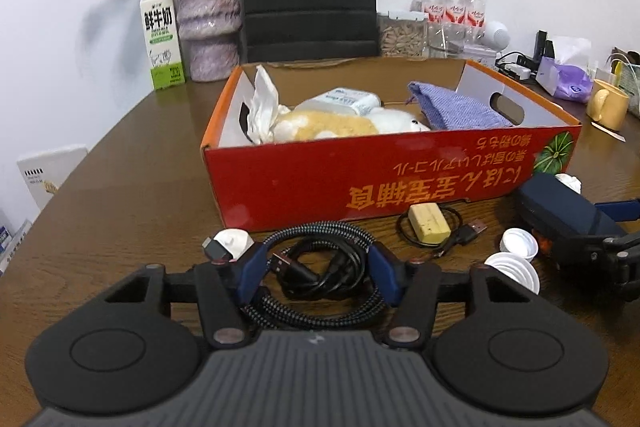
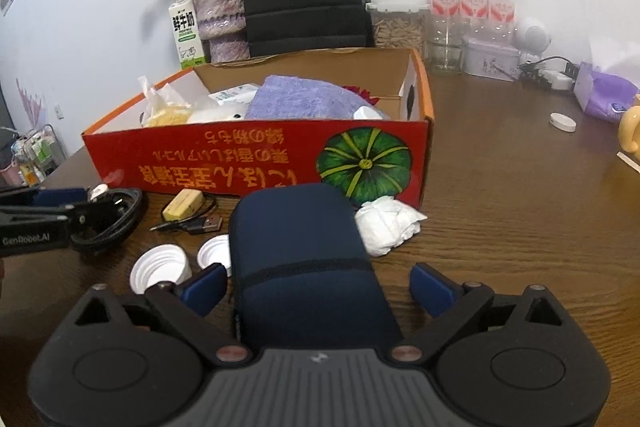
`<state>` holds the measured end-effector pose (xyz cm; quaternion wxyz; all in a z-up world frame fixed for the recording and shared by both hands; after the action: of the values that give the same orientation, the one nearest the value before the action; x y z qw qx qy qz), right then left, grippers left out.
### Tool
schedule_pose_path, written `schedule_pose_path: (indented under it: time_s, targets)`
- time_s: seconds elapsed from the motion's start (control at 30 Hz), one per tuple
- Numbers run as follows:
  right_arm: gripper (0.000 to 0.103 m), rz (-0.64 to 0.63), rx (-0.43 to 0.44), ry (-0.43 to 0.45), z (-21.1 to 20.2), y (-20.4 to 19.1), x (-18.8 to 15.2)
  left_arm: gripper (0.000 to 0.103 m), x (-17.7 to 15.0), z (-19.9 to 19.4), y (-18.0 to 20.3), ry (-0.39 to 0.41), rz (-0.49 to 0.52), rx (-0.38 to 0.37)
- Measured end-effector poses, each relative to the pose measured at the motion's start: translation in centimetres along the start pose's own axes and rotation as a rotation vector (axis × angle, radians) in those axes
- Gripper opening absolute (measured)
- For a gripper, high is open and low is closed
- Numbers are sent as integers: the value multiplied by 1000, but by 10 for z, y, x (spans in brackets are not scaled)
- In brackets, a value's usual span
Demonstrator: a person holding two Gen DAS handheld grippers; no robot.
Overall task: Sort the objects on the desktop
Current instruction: 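Grasp the black cable with the left tool while the right tool grasps the navy pouch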
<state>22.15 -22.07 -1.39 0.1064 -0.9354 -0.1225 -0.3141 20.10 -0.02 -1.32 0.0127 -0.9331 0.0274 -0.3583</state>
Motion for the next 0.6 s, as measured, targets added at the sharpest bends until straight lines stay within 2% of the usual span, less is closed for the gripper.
schedule_pose_path:
  time_s: [0.13, 0.3, 0.37, 0.6]
  targets:
    - [95, -12, -3, 2, 1, -1, 0, 59, 1, 4, -1, -13, 0, -7]
    - [83, -43, 5, 10, -1, -7, -2, 55, 3, 5, -6, -23, -6, -39]
    - [74, -52, 19, 16, -2, -9, -3, 53, 2, 5, -7, -14, -10, -47]
    - [65, -38, 10, 40, -10, -12, -5, 51, 1, -3, -6, 23, -26, -41]
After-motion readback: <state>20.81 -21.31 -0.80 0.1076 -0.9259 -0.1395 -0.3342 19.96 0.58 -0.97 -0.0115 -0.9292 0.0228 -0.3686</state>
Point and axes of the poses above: each gripper's, at about its wrist camera, not at the fingertips, and z roughly the way its jaws point, y to its right, x to its top, the point moved 1 cm from there along z, roughly the way its jaws point, and after that the axes turned 12 degrees about -y, right-handed, at the moved point
